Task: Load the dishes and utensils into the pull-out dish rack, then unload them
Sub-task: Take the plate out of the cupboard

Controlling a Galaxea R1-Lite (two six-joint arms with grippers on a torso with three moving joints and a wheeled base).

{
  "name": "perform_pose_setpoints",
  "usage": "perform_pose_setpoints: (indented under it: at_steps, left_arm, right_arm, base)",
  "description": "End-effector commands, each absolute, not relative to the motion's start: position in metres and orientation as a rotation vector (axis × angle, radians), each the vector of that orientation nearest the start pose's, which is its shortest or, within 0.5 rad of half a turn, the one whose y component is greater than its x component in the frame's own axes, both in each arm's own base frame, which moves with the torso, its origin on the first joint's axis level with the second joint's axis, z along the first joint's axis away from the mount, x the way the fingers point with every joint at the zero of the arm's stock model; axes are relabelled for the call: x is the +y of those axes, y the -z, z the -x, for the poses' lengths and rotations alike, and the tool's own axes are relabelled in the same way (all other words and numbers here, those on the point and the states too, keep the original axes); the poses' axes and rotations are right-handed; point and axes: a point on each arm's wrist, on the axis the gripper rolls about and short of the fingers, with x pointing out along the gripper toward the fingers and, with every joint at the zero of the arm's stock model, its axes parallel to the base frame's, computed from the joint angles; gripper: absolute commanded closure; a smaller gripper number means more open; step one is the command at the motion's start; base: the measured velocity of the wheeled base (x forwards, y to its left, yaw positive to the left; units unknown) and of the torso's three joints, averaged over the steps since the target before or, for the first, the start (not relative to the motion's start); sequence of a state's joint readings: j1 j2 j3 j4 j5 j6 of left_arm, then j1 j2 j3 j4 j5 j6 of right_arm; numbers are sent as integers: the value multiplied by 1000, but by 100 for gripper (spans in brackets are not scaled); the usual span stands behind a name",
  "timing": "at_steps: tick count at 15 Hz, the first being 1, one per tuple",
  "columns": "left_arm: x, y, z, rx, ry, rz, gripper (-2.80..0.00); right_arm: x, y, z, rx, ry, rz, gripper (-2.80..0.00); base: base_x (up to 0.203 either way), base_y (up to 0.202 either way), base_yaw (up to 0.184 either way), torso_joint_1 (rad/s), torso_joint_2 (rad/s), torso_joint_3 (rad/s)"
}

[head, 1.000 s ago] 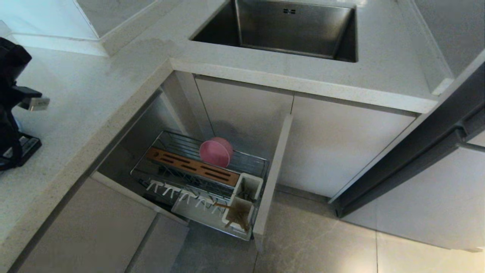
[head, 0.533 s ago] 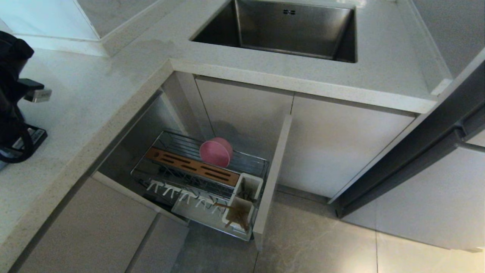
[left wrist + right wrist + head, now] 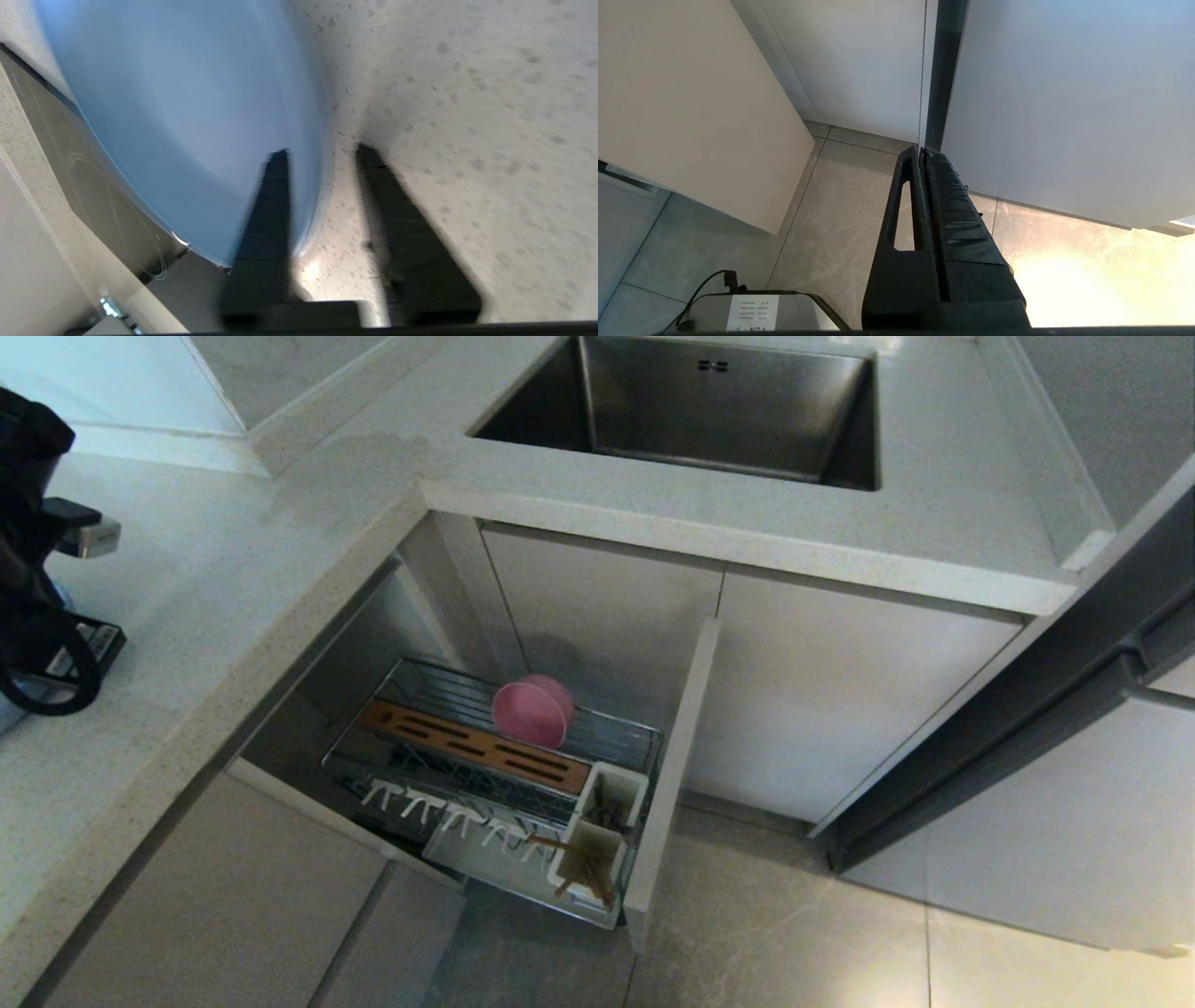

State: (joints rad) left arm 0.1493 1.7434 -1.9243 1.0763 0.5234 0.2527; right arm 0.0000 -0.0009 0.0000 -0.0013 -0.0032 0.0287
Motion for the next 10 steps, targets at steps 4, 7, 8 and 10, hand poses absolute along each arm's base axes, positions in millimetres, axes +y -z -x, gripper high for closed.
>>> perform_pose_setpoints:
  at_steps: [4,7,8,10]
  left_arm:
    - [45,-336,-251,919,-505,-374,-280]
    - [34,-352,-230,837,-474,-340,-280]
    - [30,-358,-221,807,-457,-323,-280]
    - [23,-368,-204,744,-408,-273,-280]
  right_arm:
    - [0,-76,23,-3,3,-29,0]
    - [0,-76,23,-3,3,-29,0]
    - [0,-76,23,-3,3,-29,0]
    - [0,-76,23,-3,3,-29,0]
  base:
    - [0,0,0,0,0,0]
    - [0,0,0,0,0,0]
    - [0,0,0,0,0,0]
    - [0,0,0,0,0,0]
